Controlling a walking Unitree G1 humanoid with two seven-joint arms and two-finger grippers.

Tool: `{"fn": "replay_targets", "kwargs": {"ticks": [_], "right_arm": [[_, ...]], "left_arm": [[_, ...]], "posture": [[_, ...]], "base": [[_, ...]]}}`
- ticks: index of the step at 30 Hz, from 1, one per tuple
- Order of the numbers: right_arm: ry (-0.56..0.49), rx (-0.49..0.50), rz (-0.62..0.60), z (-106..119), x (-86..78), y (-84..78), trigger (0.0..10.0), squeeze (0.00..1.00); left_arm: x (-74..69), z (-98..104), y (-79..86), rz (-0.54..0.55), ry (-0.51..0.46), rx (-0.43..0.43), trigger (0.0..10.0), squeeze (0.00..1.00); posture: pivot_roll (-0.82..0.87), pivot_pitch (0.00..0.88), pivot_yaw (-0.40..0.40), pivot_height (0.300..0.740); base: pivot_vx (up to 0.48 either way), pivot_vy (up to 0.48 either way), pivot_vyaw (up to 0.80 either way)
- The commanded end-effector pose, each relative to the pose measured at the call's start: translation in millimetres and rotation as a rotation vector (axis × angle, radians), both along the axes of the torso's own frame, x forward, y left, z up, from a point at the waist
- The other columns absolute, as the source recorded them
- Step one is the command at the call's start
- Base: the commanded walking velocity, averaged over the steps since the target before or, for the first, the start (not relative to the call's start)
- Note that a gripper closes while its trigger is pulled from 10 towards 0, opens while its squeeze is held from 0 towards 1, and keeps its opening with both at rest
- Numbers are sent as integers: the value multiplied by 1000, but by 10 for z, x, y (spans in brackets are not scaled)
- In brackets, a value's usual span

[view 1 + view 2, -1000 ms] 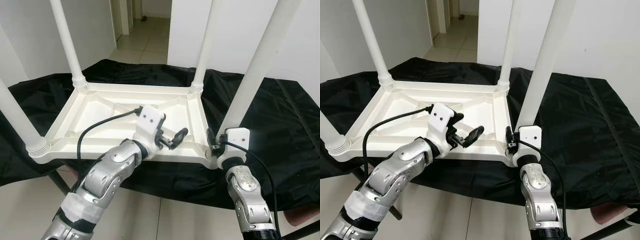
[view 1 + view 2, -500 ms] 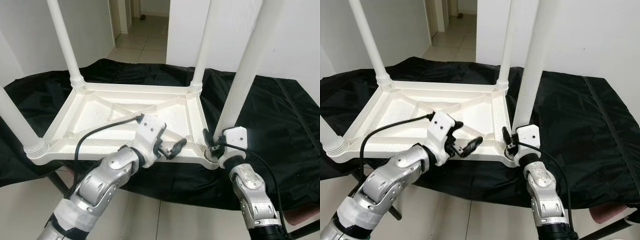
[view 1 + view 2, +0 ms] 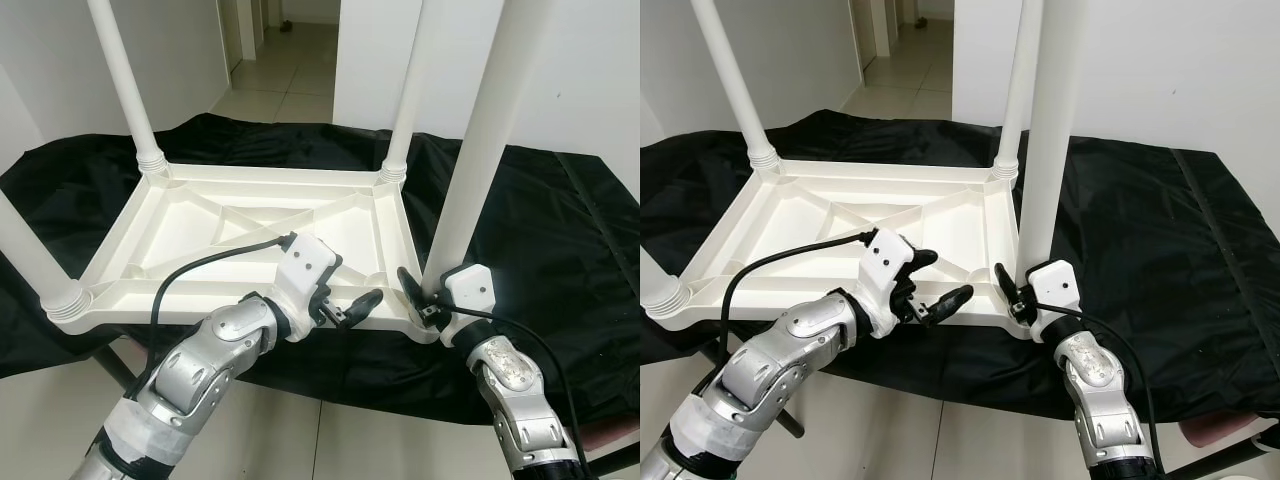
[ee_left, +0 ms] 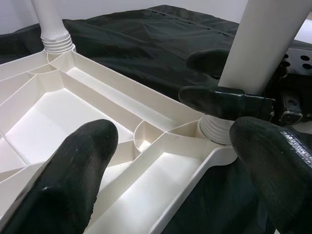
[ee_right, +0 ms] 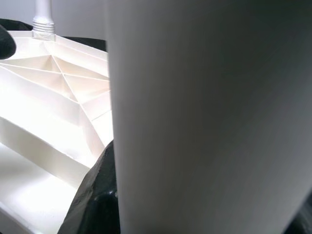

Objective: Building children table

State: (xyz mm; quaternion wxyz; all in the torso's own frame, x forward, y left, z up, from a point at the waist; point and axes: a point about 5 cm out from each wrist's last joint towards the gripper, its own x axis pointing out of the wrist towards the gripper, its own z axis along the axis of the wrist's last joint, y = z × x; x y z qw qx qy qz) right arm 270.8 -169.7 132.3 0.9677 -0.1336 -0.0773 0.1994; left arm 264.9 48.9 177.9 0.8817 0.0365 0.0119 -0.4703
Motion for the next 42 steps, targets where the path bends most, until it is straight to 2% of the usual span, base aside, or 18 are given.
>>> {"fn": "replay_targets", "kwargs": {"ticks": [1, 5, 6, 8, 12, 24, 32, 37, 39, 40, 42], "right_arm": [[149, -26, 26, -299, -64, -2, 10000, 0], [165, -3, 29, -317, -63, -1, 10000, 0], [202, 64, 12, -339, -45, -7, 10000, 0], [202, 64, 12, -339, -45, -7, 10000, 0], [303, 171, -24, -401, 6, -8, 10000, 0], [361, 253, -37, -375, 109, -10, 10000, 0], [313, 238, -63, -343, 78, 74, 10000, 0], [265, 262, -116, -308, 62, 131, 10000, 0], [216, 326, -223, -247, 57, 235, 10000, 0], [216, 326, -223, -247, 57, 235, 10000, 0], [190, 367, -310, -209, 64, 274, 10000, 0]], "left_arm": [[-1, 36, -5, -23, -16, 16, 10000, 0], [1, 42, -2, -26, -19, 16, 10000, 0], [5, 52, 3, -27, -22, 15, 10000, 0], [5, 52, 3, -27, -22, 15, 10000, 0], [8, 73, 6, -27, -31, 14, 10000, 0], [1, 87, 9, -17, -38, 9, 10000, 0], [-1, 88, 25, 0, -43, 6, 10000, 0], [-3, 82, 24, 2, -42, 5, 10000, 0], [-4, 74, 7, -2, -42, 1, 10000, 0], [-4, 74, 7, -2, -42, 1, 10000, 0], [-4, 67, -3, -4, -41, 0, 10000, 0]], "posture": [[-53, 37, 18, 740], [-53, 37, 18, 740], [-50, 38, 19, 740], [-50, 38, 19, 740], [-50, 38, 19, 740], [-40, 41, 4, 740], [-32, 40, -7, 740], [-34, 38, -11, 740], [-34, 38, -11, 740], [-34, 38, -11, 740], [-43, 31, -18, 740]], "base": [[0, 0, 0], [0, 0, 0], [0, 0, 0], [0, 0, 0], [0, 0, 0], [0, 0, 0], [0, 0, 0], [0, 0, 0], [0, 0, 0], [0, 0, 0], [0, 0, 0]]}}
